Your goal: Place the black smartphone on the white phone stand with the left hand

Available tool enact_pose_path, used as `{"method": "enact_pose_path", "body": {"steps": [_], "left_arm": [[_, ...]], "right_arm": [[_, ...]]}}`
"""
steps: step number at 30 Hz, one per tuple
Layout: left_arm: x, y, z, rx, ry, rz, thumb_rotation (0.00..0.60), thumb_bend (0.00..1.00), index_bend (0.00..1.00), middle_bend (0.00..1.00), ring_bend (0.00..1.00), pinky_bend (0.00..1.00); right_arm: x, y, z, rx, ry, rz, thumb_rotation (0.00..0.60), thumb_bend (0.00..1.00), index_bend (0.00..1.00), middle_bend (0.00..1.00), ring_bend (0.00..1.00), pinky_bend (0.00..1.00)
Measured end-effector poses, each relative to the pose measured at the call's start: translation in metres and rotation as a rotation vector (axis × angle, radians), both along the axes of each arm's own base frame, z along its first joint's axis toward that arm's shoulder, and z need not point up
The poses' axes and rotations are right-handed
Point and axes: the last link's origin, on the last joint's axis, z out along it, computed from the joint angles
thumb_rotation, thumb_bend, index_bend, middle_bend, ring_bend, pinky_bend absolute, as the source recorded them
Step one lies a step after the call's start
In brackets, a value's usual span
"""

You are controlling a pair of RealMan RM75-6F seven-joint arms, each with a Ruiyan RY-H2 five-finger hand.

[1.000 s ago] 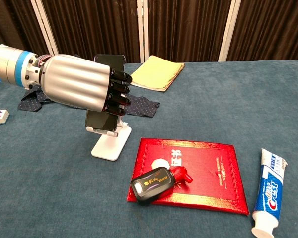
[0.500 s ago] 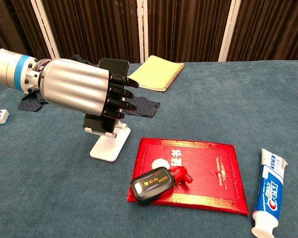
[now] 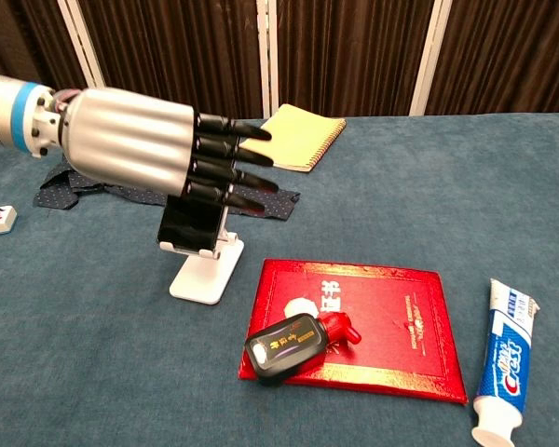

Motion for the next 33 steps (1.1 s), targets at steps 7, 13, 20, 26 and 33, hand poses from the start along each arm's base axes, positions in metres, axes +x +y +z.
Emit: {"method": "enact_pose_path", "body": {"steps": [7,13,20,26,33], "left_arm": [[0.012,0.0,0.025,0.032,-0.238,0.087,0.6,0.0,0.0,0.0,0.0,0.0],[0.015,-0.013,0.043,0.02,-0.518,0.259,0.6,0.0,0.0,0.0,0.0,0.0],[0.005,-0.044,0.054,-0.027,-0.77,0.579,0.6,0.0,0.0,0.0,0.0,0.0],[-0.018,-0.079,0.063,-0.065,-0.954,1.007,0.6,0.0,0.0,0.0,0.0,0.0],[-0.073,-0.133,0.082,0.038,-1.043,1.428,0.6,0.0,0.0,0.0,0.0,0.0]], "right_arm": [[0.003,0.001,0.0,0.005,-0.004,0.016,0.6,0.0,0.0,0.0,0.0,0.0],[0.006,0.003,0.0,0.009,-0.013,0.029,0.6,0.0,0.0,0.0,0.0,0.0],[0.009,0.007,0.003,0.006,-0.025,0.046,0.6,0.0,0.0,0.0,0.0,0.0],[0.01,0.009,0.004,0.005,-0.032,0.055,0.6,0.0,0.0,0.0,0.0,0.0],[0.011,0.011,0.006,0.002,-0.039,0.062,0.6,0.0,0.0,0.0,0.0,0.0]]}}
